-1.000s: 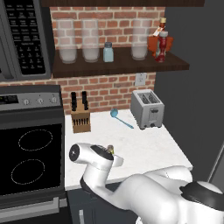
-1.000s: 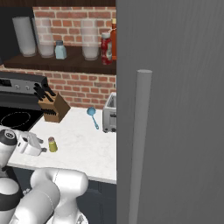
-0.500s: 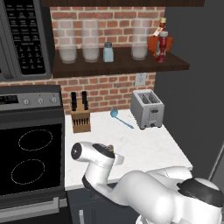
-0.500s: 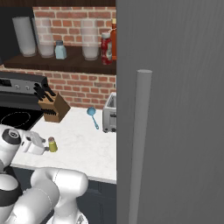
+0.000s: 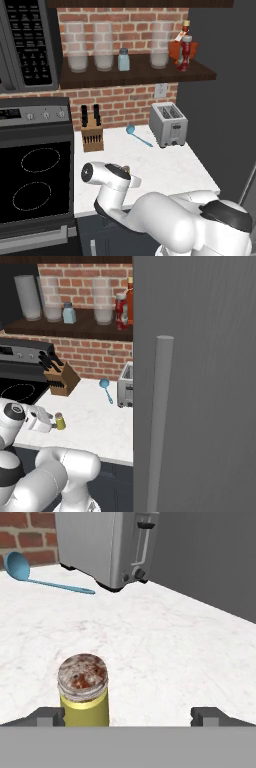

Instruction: Put the shaker and condiment bottle from the counter next to their counterparts in the cabinet.

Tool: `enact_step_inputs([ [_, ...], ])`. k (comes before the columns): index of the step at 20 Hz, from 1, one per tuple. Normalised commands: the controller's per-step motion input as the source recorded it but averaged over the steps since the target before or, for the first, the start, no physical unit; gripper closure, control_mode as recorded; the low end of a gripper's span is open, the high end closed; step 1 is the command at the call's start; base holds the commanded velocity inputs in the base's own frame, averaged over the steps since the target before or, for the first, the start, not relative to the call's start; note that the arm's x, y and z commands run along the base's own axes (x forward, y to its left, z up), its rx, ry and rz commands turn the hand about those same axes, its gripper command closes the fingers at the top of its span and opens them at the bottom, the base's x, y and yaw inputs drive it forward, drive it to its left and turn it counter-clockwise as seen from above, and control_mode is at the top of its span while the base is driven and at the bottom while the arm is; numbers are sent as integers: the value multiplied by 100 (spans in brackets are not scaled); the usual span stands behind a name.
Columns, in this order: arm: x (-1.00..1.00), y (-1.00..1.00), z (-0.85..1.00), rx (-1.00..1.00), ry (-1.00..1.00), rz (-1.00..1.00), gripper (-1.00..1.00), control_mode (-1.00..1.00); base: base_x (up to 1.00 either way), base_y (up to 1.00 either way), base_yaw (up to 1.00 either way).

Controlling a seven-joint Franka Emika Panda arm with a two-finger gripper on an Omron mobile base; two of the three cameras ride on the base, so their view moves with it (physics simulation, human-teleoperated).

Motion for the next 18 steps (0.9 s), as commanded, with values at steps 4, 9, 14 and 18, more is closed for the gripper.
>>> enact_step_inputs([
  [4, 3, 0, -4, 0, 0, 0, -100, -100, 0, 0, 0],
  [9, 5, 0, -2, 0, 0, 0, -100, -100, 0, 0, 0],
  [14, 3, 0, -3, 0, -1, 0, -100, -100, 0, 0, 0],
  [18, 1, 0, -4, 0, -1, 0, -100, -100, 0, 0, 0],
])
